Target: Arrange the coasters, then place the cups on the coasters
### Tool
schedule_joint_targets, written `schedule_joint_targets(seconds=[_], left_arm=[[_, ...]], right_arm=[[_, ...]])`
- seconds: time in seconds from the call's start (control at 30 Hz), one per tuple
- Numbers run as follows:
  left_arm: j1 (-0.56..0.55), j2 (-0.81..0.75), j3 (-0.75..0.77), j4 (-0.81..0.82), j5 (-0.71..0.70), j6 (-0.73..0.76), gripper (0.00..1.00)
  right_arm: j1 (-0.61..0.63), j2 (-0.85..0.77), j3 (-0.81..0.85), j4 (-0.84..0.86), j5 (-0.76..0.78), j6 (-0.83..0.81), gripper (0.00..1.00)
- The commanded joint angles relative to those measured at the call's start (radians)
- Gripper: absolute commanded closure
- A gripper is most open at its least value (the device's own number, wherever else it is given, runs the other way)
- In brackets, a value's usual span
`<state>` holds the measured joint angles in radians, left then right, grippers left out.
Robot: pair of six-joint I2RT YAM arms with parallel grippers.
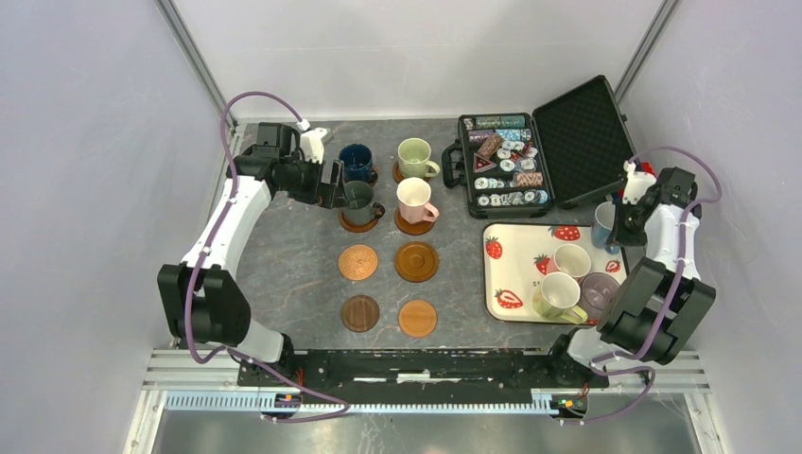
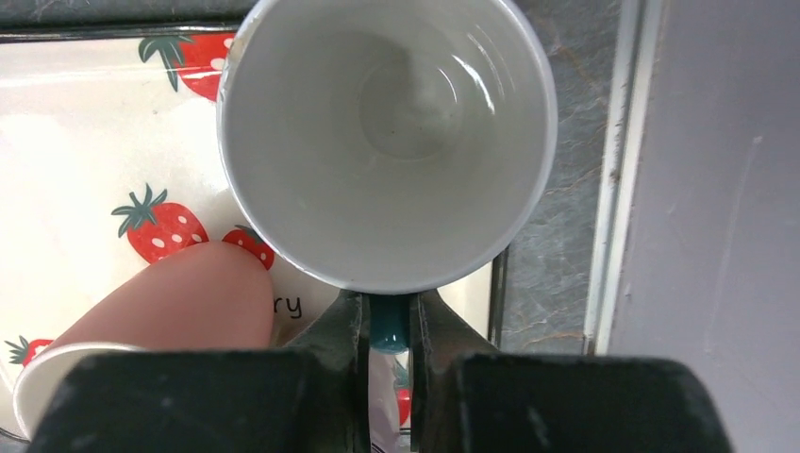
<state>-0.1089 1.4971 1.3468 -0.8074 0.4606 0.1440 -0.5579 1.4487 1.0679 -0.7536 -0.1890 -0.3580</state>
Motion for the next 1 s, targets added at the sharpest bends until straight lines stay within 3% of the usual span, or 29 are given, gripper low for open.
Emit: schedule_joint_targets(seconds=[0.0, 0.27, 0.37, 0.73, 0.97], left_arm=[[-0.002, -0.014, 0.025, 0.008, 0.001, 0.003, 0.0], [-0.002, -0.037, -0.004, 0.033, 0.002, 0.002, 0.0], [-0.001, -0.041, -0.004, 0.037, 0.007, -0.003, 0.0], [0.023, -0.058, 0.024, 0.038, -0.008, -0.038, 0.0], [0.057, -0.072, 0.012, 0.036, -0.004, -0.079, 0.0]], right_arm=[[0.0, -0.06, 0.125, -0.001, 0.002, -0.066, 1.0], [-0.004, -0.122, 0.286, -0.052, -0.175, -0.062, 1.0], [0.056, -0.112, 0.361, -0.064, -0.23, -0.006, 1.0], [0.522, -0.055, 0.507, 0.003, -0.275, 0.204, 1.0], [0.86, -0.114, 0.354, 0.117, -0.235, 0.308, 1.0]])
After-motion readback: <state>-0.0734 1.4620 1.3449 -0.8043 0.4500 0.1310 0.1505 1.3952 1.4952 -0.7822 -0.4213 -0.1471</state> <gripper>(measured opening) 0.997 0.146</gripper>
